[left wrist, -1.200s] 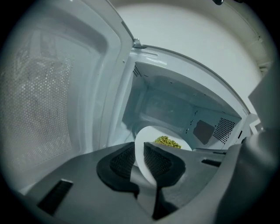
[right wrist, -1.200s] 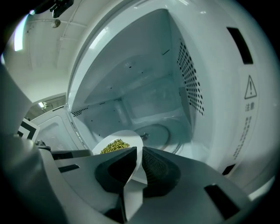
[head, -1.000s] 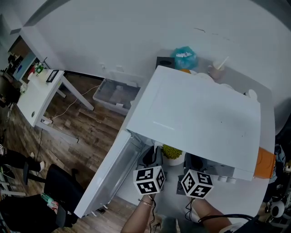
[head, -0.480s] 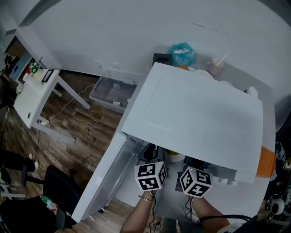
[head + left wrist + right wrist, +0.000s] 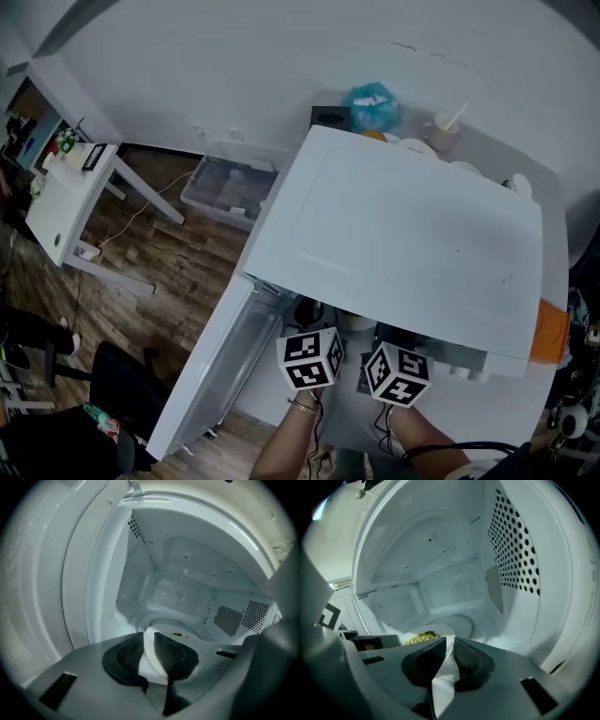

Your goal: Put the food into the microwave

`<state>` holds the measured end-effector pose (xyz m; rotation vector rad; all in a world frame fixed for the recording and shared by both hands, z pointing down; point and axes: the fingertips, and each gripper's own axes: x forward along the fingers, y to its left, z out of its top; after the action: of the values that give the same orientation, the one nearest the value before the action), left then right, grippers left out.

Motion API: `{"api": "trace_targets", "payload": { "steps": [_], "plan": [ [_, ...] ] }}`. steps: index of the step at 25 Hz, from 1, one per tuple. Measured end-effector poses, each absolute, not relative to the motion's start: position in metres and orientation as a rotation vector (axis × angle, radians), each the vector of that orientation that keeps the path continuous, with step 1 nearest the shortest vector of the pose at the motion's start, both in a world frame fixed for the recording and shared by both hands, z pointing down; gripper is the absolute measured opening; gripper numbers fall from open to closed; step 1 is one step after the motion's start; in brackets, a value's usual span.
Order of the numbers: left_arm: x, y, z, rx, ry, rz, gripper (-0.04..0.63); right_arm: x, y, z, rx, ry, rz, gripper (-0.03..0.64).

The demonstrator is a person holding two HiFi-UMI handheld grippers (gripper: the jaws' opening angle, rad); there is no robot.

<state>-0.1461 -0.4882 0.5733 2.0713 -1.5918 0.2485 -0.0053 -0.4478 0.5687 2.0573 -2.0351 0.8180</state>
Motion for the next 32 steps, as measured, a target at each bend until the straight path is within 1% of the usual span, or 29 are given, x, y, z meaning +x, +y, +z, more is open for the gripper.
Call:
{"api": "trace_targets", "payload": {
  "steps": [9,17,24,28,32],
  "plan": [
    [-0.157,-0.475,0.566,2.071,-1.658,0.262,0.066,-0.01,-0.442,0.56,2.053,-2.058,0.721,0.052],
    [-0.167,-0.442,0.563,2.041,-1.685,0.264,0.066,-0.012,-0.421,0.554,2.02,-2.048,0.7,0.051],
    [-0.177,-0.404,0.557,2.016,-1.7,0.272,0.066,-0.027,-0.393,0.552,1.9,-2.067,0.675,0.051],
    [-0.177,-0.377,0.551,2.019,-1.681,0.261,0.064,-0.038,-0.373,0.547,1.833,-2.129,0.705,0.031],
    [-0.177,-0.353,0.541,2.033,-1.665,0.255,0.04,-0.053,-0.355,0.535,1.744,-2.208,0.715,0.025]
  ]
}}
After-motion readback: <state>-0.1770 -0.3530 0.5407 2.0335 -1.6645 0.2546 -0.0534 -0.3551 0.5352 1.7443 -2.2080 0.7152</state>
